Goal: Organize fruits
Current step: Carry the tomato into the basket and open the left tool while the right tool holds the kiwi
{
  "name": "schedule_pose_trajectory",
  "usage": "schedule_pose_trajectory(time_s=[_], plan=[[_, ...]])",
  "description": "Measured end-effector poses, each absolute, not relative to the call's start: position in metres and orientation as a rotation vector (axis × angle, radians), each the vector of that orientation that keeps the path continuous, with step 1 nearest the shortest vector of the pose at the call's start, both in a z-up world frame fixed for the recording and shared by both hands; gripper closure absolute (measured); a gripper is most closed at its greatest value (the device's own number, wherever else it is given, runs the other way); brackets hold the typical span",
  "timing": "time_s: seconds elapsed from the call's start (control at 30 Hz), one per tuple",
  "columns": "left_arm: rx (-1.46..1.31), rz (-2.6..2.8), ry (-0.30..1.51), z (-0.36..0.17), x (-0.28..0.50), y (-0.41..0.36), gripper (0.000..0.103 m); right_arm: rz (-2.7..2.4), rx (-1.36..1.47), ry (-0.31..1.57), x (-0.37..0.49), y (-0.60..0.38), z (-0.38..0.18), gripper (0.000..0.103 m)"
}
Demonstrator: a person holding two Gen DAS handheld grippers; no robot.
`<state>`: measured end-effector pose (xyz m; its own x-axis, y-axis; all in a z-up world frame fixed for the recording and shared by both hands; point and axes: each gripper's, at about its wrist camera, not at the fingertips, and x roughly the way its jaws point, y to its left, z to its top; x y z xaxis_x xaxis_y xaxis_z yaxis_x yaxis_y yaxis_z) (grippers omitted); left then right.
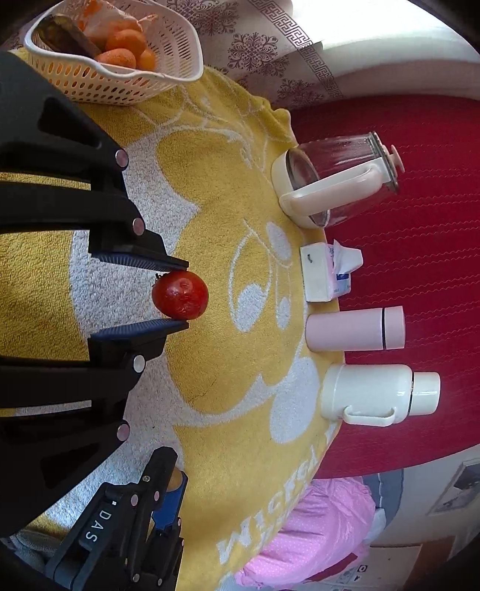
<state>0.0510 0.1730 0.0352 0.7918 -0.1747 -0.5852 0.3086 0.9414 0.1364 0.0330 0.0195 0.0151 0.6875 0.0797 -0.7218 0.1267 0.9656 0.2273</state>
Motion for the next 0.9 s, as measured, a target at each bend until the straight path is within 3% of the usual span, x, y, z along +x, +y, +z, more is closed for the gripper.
schedule_pose_trajectory(time_s=[0.9], plan=[[0.165, -0.126, 0.500, 0.066, 0.029, 0.212, 0.076, -0.033, 0.233, 0.807, 0.032, 0.025, 0.018, 0.073]])
